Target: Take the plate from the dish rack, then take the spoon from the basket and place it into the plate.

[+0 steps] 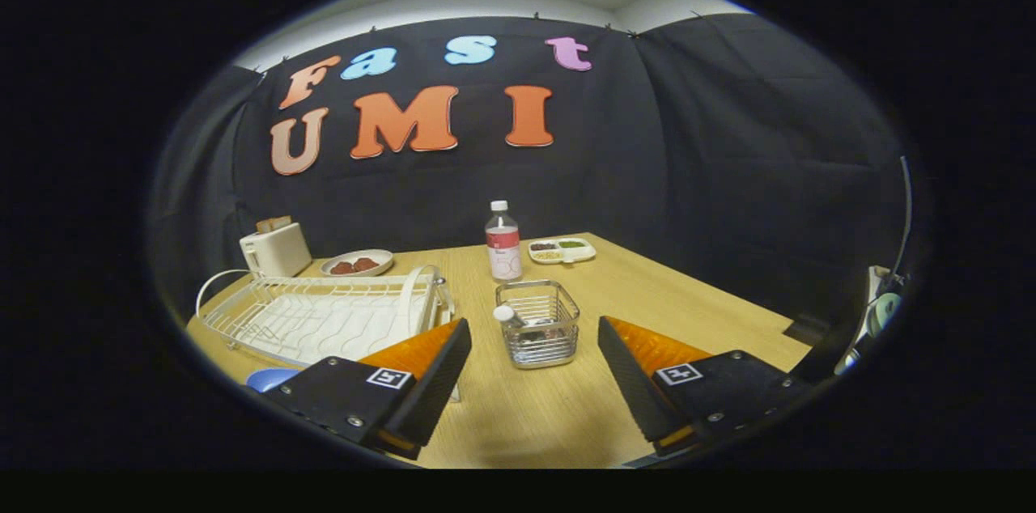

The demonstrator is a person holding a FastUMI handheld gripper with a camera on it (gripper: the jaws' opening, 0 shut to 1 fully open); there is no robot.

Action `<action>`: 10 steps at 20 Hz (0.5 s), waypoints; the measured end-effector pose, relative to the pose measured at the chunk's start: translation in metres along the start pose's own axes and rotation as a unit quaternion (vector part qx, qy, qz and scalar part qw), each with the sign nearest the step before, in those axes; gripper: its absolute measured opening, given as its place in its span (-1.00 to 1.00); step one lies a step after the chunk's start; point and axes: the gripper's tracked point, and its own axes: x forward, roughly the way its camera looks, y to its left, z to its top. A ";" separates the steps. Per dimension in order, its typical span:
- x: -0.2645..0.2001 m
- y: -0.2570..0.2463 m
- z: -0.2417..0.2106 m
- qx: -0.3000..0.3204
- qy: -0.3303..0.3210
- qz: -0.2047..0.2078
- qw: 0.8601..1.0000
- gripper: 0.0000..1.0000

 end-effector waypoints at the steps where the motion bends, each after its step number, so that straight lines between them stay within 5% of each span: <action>1: 0.005 0.003 -0.003 -0.008 -0.001 0.003 1.000 0.83; 10: 0.038 0.016 -0.009 -0.050 -0.005 0.007 0.999 -0.24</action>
